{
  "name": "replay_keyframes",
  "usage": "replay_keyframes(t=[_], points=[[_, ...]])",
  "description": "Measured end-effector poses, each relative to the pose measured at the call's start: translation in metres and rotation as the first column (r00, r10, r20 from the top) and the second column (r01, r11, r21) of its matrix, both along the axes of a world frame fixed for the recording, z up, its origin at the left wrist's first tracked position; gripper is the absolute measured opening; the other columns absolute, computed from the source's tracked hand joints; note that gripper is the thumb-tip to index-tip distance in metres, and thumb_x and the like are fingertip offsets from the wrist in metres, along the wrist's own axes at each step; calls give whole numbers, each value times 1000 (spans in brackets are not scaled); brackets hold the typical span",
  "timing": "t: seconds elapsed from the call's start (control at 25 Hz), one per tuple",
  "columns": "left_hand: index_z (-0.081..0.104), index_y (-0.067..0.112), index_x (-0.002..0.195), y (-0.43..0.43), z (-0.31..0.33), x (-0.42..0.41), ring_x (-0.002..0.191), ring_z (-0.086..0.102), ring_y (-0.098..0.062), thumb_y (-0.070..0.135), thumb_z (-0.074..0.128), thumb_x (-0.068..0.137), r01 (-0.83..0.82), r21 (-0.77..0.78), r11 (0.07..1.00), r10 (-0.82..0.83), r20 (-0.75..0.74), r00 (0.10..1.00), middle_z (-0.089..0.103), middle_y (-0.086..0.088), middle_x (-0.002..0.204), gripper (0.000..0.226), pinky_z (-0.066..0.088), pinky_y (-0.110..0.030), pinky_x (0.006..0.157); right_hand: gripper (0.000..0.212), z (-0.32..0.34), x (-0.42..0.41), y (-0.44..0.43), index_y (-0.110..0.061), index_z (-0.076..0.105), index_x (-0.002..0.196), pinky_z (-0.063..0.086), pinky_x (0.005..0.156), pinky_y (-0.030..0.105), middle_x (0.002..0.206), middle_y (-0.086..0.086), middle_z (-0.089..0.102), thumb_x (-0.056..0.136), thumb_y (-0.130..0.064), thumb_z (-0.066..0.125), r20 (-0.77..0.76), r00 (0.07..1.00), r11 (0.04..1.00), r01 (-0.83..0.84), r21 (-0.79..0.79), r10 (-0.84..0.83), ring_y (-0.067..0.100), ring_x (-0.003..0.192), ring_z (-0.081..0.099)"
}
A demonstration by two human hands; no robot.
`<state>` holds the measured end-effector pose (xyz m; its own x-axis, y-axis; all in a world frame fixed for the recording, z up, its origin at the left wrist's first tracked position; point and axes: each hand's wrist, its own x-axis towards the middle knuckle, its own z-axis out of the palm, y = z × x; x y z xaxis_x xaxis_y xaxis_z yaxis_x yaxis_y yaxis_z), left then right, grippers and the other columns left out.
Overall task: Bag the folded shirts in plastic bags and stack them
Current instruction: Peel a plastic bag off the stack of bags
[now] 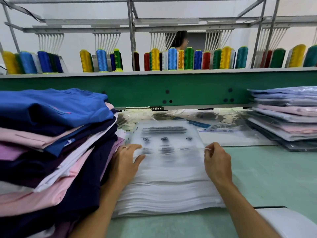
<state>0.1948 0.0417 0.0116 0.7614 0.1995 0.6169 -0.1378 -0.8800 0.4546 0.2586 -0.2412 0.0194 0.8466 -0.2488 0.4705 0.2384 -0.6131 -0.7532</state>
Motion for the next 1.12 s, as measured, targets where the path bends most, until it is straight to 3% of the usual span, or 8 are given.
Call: replay_keyframes(t=[0.08,0.2,0.36,0.6,0.76,0.88,1.0,1.12], points=[[73,23,89,-1,1,-1,81,64,-16,22,75,88,24,32,999,-24,11,1000,72,11,84,3,52,-42,78,11,0,-1,0,-13,60,92,44,62,35,83,9,67,100,-12,52,-32,999,1000,-9,-30,8,28,73,58],[72,26,78,-2,4,-3,68,62,-6,19,77,84,5,-6,1000,-5,-5,1000,69,15,71,10,54,-35,67,3,3,-7,3,-21,58,93,44,66,34,88,0,66,95,-23,56,-41,999,997,-15,-81,11,23,79,56],[70,25,70,-11,6,-7,67,64,-2,13,79,77,43,-88,995,-42,13,999,68,16,67,17,55,-33,67,14,4,-16,9,-26,61,100,38,87,37,96,-10,62,89,-35,65,78,996,974,-34,-224,52,16,101,50],[67,24,70,-14,5,-5,69,66,-1,23,82,78,20,-283,959,-3,60,998,68,15,68,18,55,-31,68,6,2,-16,10,-25,65,91,40,86,37,92,-5,68,91,-31,64,117,993,938,25,-347,17,21,103,56],[64,24,78,-19,7,-5,68,63,-3,4,76,81,-13,-170,985,41,160,986,66,15,69,23,54,-32,66,13,1,-18,16,-27,64,98,41,91,39,94,-10,68,90,-31,73,235,959,916,-55,-398,160,16,98,60],[67,19,76,-21,8,-4,67,62,-17,-8,70,81,-6,-28,1000,12,241,970,67,9,73,27,51,-39,66,23,-2,-17,20,-31,67,97,39,96,38,103,-15,70,88,-10,72,235,901,832,-202,-516,365,14,105,64],[74,17,75,-21,9,-5,72,64,-18,-11,71,79,-24,61,998,7,268,963,71,9,81,29,51,-35,67,48,-6,-12,22,-37,72,113,32,105,35,139,-13,60,89,2,58,99,943,735,-179,-654,318,14,131,49],[78,16,82,-22,8,-5,76,70,-19,-14,72,79,-14,92,996,-12,269,963,75,7,87,30,55,-34,69,56,-10,-8,20,-46,60,135,26,111,37,158,-12,38,94,-9,54,67,971,666,-107,-738,230,18,143,33]])
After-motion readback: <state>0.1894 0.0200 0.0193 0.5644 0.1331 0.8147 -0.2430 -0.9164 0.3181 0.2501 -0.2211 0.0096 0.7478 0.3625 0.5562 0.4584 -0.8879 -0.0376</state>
